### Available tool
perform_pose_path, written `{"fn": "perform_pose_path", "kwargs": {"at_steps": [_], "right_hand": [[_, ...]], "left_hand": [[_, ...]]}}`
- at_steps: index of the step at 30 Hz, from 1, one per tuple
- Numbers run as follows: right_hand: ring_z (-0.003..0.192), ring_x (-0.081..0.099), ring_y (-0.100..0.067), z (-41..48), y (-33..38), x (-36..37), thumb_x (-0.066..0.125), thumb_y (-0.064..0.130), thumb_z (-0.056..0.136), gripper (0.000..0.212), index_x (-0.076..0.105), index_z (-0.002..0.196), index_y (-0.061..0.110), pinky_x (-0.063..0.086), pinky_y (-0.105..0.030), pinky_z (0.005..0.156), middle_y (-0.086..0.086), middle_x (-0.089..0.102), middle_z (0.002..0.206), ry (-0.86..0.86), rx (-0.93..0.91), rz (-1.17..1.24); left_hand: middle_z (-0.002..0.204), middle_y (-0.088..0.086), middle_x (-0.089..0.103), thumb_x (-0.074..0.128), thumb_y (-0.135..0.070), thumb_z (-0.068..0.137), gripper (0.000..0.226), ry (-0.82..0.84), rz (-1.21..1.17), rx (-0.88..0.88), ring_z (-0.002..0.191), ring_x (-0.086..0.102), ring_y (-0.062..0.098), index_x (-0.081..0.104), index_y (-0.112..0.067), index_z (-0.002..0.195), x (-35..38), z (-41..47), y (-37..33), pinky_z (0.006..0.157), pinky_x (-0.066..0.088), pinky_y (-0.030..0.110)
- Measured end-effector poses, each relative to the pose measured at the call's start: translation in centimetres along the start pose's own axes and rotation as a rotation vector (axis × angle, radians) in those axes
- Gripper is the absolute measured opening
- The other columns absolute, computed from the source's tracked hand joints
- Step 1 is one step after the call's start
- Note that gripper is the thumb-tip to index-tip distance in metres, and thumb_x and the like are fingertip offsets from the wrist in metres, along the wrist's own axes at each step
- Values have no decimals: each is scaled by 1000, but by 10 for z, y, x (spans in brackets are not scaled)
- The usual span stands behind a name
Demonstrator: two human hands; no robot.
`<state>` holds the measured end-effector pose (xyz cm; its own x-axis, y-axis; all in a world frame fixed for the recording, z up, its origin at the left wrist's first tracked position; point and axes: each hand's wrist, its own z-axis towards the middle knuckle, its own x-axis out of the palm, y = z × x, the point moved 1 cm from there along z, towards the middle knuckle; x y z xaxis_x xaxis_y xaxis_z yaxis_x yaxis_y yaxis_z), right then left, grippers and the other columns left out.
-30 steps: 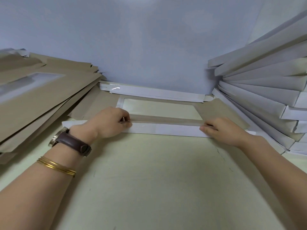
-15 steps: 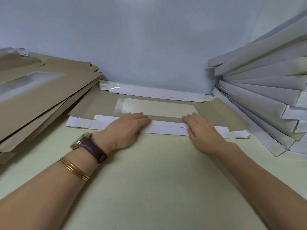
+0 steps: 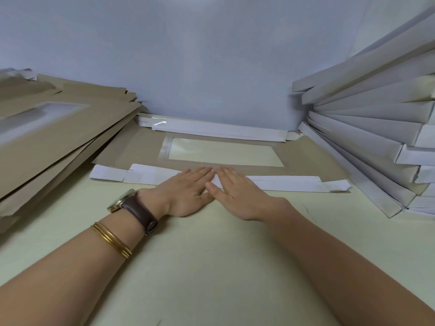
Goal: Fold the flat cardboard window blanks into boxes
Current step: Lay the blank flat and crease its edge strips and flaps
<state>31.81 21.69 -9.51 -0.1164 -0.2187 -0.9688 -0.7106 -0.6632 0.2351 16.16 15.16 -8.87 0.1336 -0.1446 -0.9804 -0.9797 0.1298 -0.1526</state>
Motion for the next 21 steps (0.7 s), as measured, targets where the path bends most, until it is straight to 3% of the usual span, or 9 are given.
{"fn": "perform_pose_path", "kwargs": {"at_steps": [11, 21], "right_hand": [[148, -8, -9, -28, -79, -14, 10, 73, 88, 90, 1, 155, 14, -4, -26, 117, 2, -6, 163, -3, 164, -28], [149, -4, -12, -56, -126, -30, 17, 60, 97, 76, 5, 154, 11, -1, -29, 119, -1, -1, 163, -31, 315, -23]], "left_hand": [[160, -7, -14, 12, -56, 99, 65, 53, 3, -106, 147, -14, 10, -10, -26, 153, -5, -5, 9, 117, -8, 30], [160, -11, -15, 11, -62, 96, 61, 85, -8, -273, 147, -15, 16, -8, -42, 150, -12, -16, 30, 119, -7, 48]]}}
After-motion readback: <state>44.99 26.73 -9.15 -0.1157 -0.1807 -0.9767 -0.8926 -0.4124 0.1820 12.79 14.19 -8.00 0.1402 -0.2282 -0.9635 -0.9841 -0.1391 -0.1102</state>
